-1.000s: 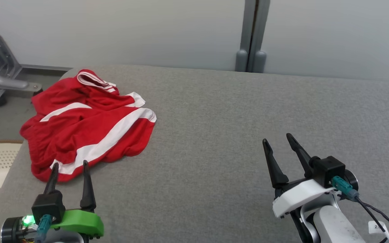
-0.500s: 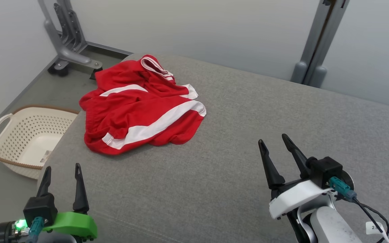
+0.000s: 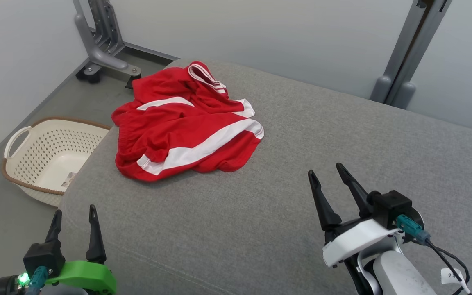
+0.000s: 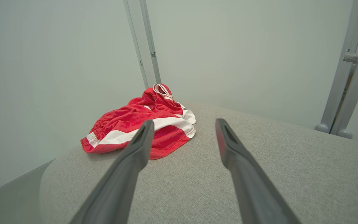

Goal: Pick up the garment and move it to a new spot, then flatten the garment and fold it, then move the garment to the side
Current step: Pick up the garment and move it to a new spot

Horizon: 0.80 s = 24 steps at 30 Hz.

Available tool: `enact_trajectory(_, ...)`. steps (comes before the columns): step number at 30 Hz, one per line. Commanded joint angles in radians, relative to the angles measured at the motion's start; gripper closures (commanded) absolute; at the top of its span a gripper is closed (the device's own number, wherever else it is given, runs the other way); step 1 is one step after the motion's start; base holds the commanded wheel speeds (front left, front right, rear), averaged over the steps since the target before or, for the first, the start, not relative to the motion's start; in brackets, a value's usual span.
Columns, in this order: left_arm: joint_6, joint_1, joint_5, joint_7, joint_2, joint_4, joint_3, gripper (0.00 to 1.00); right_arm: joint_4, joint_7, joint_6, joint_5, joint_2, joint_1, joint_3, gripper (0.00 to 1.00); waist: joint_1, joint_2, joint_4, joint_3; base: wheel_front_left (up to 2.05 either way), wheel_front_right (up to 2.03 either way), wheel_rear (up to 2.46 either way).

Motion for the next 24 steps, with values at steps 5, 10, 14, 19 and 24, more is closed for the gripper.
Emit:
enact_trajectory(5,-0.034,-0.062,-0.044,0.005,0.020,0.014,0.010,0.00,-0.010,-0.003,0.000,0.001,-0.004,-0.010,-0.007,0.00,0.0000,0.0000,-0.043,0.008,0.00,0.00,0.00)
enact_trajectory(10,-0.055,-0.168,-0.116,0.139,0.088,-0.016,0.014,0.00,-0.012,-0.003,0.000,0.006,-0.004,-0.012,-0.005,0.00,0.0000,0.0000,-0.097,0.012,0.00,0.00,0.00)
enact_trajectory(14,-0.066,-0.254,-0.207,0.312,0.164,-0.047,0.017,0.00,-0.022,-0.003,0.000,0.008,-0.004,-0.023,0.005,0.00,0.0000,0.0000,-0.158,0.019,0.00,0.00,0.00)
enact_trajectory(19,-0.068,-0.344,-0.311,0.549,0.255,-0.038,-0.022,0.00,-0.038,-0.003,0.000,-0.011,-0.004,-0.038,0.009,0.00,0.0000,0.0000,-0.233,0.049,0.00,0.00,0.00)
enact_trajectory(24,-0.068,-0.393,-0.400,0.748,0.334,0.017,-0.101,0.00,-0.046,-0.003,0.000,-0.022,-0.011,-0.059,0.014,0.00,0.0000,0.0000,-0.308,0.097,0.00,0.00,0.00)
